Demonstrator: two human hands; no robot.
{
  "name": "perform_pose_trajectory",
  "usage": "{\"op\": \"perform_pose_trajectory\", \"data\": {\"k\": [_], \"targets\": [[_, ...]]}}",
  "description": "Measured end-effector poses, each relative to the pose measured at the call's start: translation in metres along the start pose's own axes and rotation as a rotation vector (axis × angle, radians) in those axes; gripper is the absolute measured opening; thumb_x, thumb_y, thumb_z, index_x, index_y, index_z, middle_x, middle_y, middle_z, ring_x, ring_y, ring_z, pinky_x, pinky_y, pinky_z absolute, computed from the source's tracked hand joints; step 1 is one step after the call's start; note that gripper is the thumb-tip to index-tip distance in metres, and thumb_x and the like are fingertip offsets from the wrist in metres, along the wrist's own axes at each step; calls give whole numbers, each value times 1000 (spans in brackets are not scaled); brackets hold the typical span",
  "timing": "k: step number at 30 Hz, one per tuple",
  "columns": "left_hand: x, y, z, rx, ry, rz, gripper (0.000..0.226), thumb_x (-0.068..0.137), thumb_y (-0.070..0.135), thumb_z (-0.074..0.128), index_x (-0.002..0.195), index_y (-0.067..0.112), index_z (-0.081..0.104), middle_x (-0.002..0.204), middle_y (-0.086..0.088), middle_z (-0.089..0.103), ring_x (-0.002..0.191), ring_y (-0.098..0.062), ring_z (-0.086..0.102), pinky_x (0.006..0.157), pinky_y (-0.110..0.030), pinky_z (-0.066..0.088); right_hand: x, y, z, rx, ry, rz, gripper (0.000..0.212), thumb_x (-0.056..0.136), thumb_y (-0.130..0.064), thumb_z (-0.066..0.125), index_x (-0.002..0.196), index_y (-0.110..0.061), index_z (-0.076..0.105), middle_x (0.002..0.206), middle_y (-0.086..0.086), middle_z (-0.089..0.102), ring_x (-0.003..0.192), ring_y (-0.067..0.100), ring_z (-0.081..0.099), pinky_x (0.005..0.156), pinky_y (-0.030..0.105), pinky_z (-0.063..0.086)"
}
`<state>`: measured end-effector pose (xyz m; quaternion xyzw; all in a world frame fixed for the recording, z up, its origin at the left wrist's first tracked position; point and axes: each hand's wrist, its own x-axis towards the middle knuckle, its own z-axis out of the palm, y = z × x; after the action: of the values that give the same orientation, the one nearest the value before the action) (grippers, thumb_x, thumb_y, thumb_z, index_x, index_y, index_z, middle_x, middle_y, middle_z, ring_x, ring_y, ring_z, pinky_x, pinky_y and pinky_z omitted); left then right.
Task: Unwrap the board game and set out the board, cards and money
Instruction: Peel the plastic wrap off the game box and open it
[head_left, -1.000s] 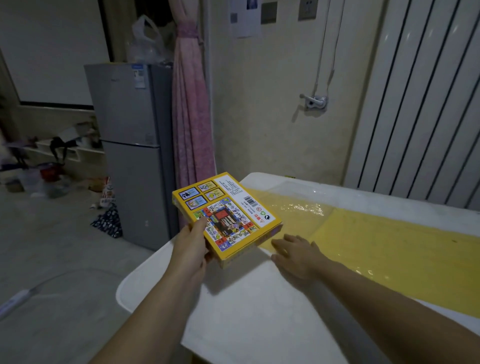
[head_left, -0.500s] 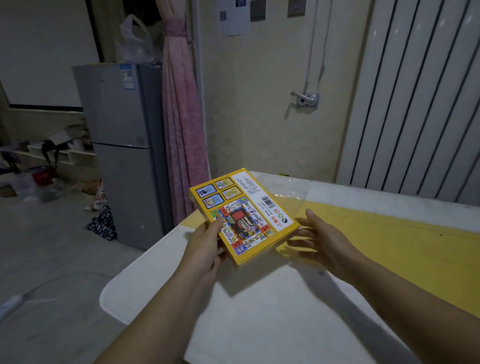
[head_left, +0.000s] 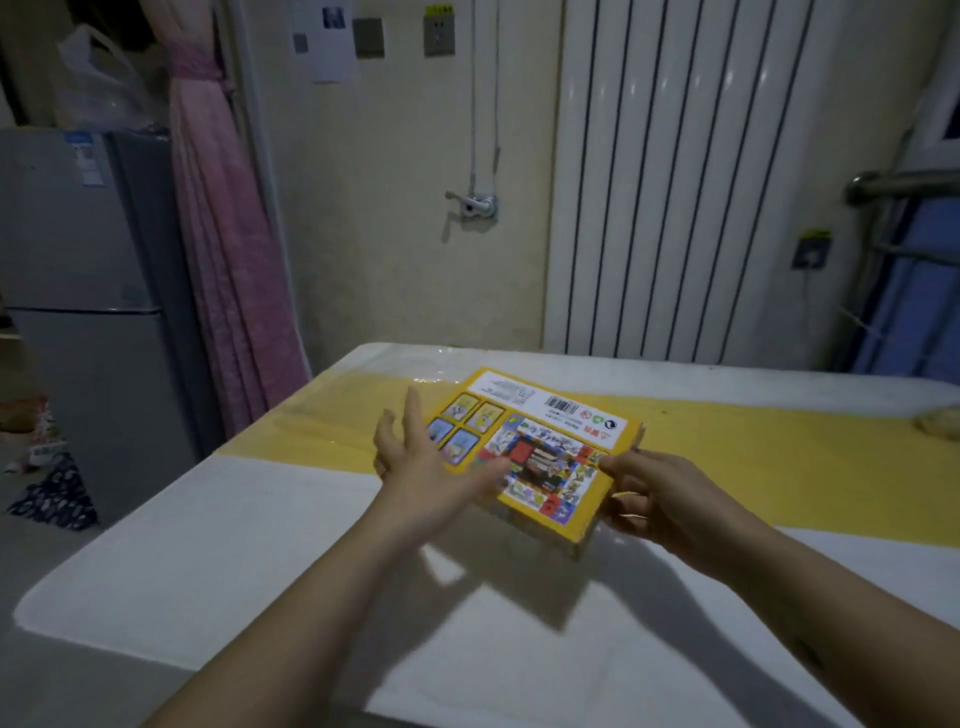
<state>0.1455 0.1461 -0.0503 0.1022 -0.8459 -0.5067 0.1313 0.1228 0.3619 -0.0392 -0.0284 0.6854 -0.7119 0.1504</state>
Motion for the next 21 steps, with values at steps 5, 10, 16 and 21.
{"op": "perform_pose_trajectory", "data": {"k": [5, 10, 16, 21], "targets": [[-30, 36, 28, 728, -462, 537, 136, 55, 69, 75, 139, 44, -30, 150, 7, -37, 139, -20, -32, 113, -55, -16, -24, 5, -27, -196, -24, -55, 17, 91, -11, 57, 107, -5, 60, 59, 2, 61, 56, 16, 46, 54, 26, 42], [-32, 54, 50, 974, -607, 675, 143, 54, 68, 77, 132, 44, -41, 148, 0, -41, 133, -26, -41, 110, -58, -17, -34, -1, -36, -267, -83, -118, 22, 89, -13, 61, 111, -12, 61, 60, -1, 56, 53, 14, 44, 59, 29, 41], [-28, 74, 47, 1007, -660, 666, 145, 55, 64, 79, 123, 46, -48, 145, 2, -46, 129, -24, -45, 112, -56, -16, -36, -9, -44, -416, -143, -164, 30, 89, -18, 63, 117, -23, 57, 86, 12, 64, 66, 16, 59, 74, 34, 54], [-35, 68, 52, 1010, -614, 735, 147, 55, 65, 78, 127, 41, -47, 147, 1, -44, 134, -27, -41, 111, -58, -17, -32, -8, -42, -382, -129, -179, 25, 90, -17, 61, 115, -15, 59, 77, 10, 59, 61, 14, 57, 68, 33, 51]]}}
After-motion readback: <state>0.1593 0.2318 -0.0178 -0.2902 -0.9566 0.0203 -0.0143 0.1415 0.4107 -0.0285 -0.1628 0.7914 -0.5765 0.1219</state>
